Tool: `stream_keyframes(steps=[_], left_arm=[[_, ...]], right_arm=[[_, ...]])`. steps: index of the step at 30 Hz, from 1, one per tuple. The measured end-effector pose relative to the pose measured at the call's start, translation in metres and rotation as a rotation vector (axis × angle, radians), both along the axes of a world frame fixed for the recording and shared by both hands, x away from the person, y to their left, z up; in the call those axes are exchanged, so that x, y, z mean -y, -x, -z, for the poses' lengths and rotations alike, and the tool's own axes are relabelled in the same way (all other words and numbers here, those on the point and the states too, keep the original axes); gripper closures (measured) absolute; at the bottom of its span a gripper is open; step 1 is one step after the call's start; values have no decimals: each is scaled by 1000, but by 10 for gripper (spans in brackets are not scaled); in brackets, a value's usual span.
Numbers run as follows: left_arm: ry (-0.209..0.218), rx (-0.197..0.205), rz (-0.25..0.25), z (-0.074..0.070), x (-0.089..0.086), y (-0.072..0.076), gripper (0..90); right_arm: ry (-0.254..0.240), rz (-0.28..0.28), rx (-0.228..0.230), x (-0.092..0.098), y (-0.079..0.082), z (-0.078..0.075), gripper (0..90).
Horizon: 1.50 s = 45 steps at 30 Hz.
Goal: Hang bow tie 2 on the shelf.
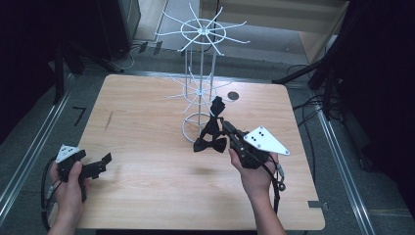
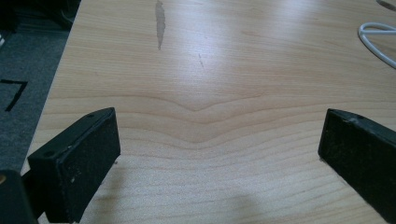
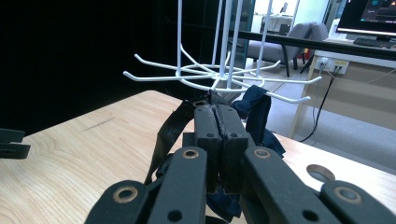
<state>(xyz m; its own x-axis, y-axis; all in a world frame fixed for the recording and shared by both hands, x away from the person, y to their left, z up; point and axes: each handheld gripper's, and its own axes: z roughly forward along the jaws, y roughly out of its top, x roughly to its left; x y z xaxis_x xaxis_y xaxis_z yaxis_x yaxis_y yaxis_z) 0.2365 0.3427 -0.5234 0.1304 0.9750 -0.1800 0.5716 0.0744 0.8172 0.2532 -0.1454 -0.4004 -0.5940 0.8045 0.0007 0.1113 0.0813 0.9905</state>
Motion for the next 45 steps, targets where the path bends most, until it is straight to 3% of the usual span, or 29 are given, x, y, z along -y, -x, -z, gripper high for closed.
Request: stream_keyframes(steps=[17, 31, 45], left_arm=[[-2, 1, 1, 0, 0, 0, 0], [-1, 0, 2, 0, 0, 0, 0], [0, 3, 1, 0, 0, 0, 0]], right_arm=[[-19, -14, 9, -3, -1, -9, 900], [-24, -14, -3, -8, -18, -15, 900], [-25, -3, -63, -12, -40, -6, 900]])
